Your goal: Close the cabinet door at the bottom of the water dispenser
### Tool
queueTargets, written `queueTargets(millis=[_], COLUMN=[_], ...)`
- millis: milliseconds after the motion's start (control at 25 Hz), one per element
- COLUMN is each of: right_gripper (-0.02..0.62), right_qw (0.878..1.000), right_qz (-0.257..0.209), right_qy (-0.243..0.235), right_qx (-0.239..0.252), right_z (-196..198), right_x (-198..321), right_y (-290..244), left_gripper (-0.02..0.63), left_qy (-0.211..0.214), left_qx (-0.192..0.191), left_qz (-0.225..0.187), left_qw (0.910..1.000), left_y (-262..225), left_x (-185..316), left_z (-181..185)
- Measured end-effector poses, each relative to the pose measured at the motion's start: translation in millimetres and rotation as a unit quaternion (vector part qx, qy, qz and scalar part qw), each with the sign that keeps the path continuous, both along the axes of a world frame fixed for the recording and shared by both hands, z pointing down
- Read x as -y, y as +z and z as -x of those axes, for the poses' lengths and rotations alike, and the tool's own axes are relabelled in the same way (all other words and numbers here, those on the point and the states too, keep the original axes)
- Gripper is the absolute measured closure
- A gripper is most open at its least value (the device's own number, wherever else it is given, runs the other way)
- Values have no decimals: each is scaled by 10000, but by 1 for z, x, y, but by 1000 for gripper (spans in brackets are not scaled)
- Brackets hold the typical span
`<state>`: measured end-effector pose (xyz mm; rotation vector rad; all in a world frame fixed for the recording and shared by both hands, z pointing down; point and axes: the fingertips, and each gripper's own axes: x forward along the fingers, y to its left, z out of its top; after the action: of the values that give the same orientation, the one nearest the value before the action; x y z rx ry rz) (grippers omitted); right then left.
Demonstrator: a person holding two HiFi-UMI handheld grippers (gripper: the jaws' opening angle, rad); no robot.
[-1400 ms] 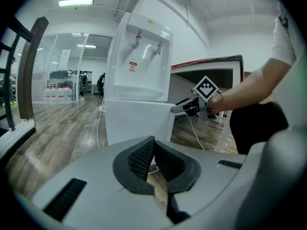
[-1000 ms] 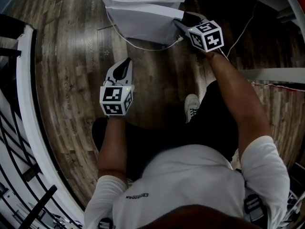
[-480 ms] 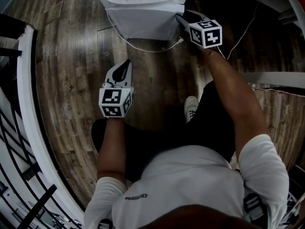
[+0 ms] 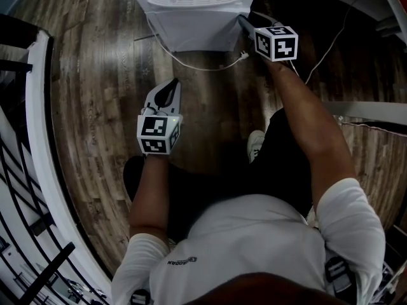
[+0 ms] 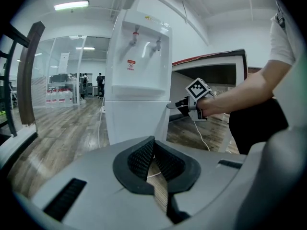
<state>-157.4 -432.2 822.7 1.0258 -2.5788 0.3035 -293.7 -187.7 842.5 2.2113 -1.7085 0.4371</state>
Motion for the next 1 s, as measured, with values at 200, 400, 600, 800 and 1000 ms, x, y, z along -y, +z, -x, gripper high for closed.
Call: queueTargets(millis=[200, 400, 600, 800, 1000], right_gripper=[453, 462, 462, 460, 462], right_qw=[10000, 9997, 9997, 9996, 9995], right_qz=[-11, -59, -67, -62, -56], right_qy=[79, 186, 222, 252, 295], right_qx=[60, 112, 117, 99, 91], right_z=[3, 3, 4, 3, 2], right_x=[6, 14, 15, 15, 14], right_y=[-1, -1, -2, -1, -1], left_gripper=[611, 610, 610, 610, 611], left_qy=[-14, 17, -14, -5, -28], left_qx=[-6, -1, -13, -23, -35], left_qz=[19, 33, 9, 12, -15], left_qw=[10000, 10000, 10000, 10000, 10000], left_y=[1, 2, 0, 1, 0], left_x=[0, 0, 0, -2, -4], left_z=[2, 0, 3, 3, 4])
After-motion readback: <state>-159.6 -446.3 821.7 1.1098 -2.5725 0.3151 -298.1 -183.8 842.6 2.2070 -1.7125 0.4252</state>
